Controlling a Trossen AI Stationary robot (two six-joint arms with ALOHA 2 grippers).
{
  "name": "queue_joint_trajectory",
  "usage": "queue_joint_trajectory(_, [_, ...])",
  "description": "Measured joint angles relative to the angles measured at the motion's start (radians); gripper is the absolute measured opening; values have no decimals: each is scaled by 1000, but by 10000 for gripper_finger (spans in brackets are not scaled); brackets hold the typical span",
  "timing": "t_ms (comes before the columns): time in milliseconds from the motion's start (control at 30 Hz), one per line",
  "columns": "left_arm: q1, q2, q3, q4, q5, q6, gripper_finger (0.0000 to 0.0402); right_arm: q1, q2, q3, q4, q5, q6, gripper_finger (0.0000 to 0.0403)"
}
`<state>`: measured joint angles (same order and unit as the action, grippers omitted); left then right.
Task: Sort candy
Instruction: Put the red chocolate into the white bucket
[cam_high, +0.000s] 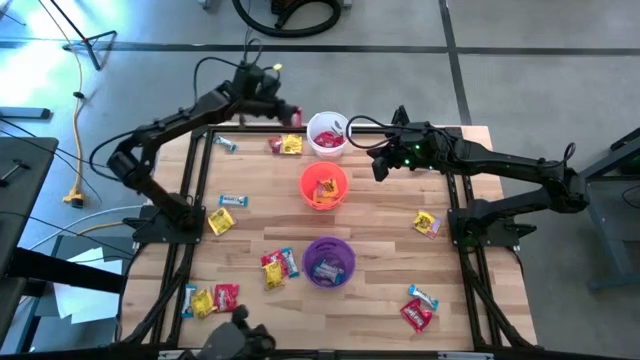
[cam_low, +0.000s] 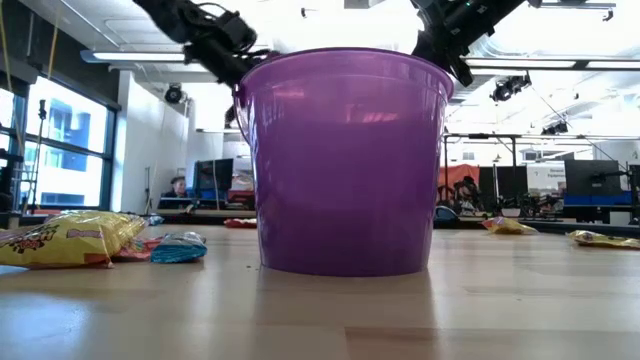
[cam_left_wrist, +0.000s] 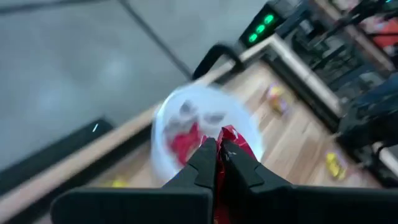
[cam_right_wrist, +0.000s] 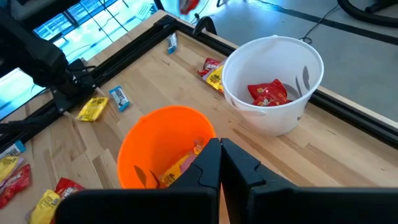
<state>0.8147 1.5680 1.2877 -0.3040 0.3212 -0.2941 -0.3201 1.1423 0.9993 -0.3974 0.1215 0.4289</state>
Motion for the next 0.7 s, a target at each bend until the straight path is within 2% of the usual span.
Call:
queue_joint_trajectory(133, [-38, 105, 136, 8, 0, 26, 0, 0, 0, 0, 16, 0, -25, 0])
queue_joint_trajectory(400, [-87, 344, 412, -169, 3, 150, 0, 0, 0, 0, 22, 12, -37, 0])
queue_joint_trajectory(700, [-97, 460, 476, -224, 4, 192, 0, -1, 0, 0, 22, 40, -53, 0])
